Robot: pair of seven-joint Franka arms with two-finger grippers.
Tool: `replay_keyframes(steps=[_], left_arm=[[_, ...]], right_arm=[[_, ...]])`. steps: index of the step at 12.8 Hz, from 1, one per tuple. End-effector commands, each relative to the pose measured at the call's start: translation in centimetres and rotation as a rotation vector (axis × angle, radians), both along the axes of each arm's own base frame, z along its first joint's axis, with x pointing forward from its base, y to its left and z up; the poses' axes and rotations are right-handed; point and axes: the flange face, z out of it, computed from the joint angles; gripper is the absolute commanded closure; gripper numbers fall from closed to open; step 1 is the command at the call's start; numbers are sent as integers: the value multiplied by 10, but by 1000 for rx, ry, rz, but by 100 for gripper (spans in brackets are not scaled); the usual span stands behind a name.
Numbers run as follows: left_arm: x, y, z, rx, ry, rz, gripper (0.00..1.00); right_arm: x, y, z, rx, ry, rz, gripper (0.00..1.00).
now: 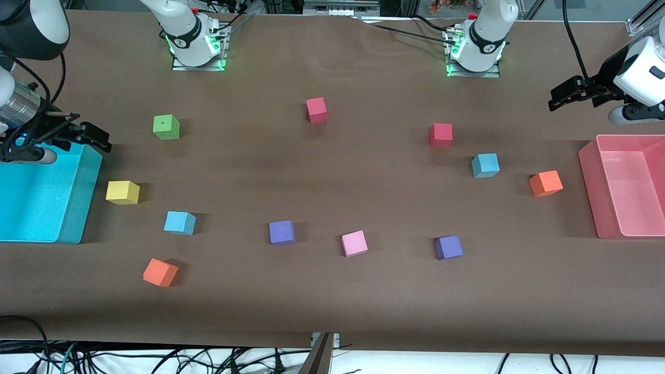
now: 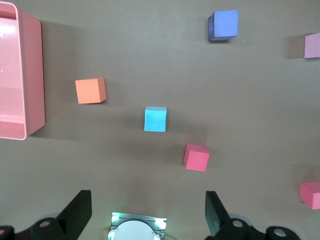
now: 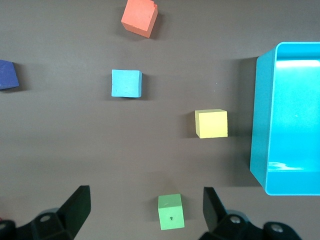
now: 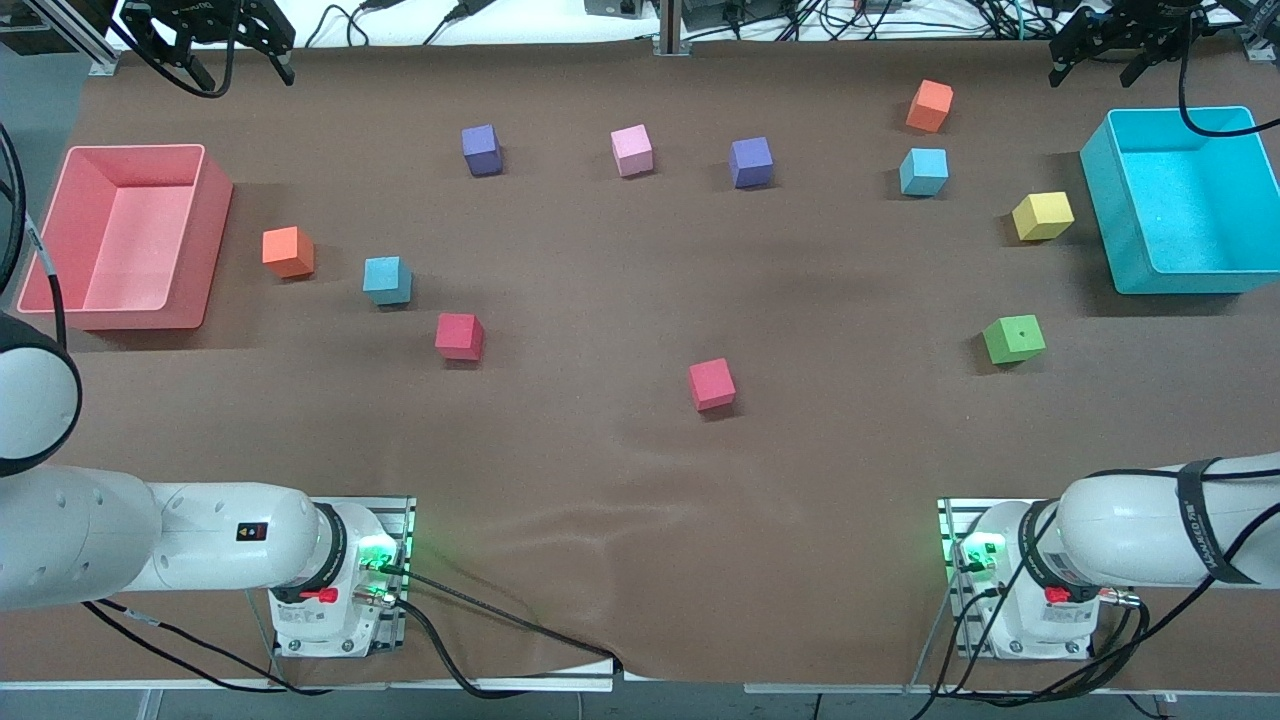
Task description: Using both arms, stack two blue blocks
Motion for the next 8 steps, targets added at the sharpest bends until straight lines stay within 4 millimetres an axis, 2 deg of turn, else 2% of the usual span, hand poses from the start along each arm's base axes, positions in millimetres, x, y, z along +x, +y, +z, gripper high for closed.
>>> replay_keyframes(steps=[1,8], left_arm=[[2,2,5,22,0,-2,0],[6,6,0,22,5,6,0]], right_arm=[[1,0,7,-9,2,2,1],[0,1,1,-8,15,21,1]])
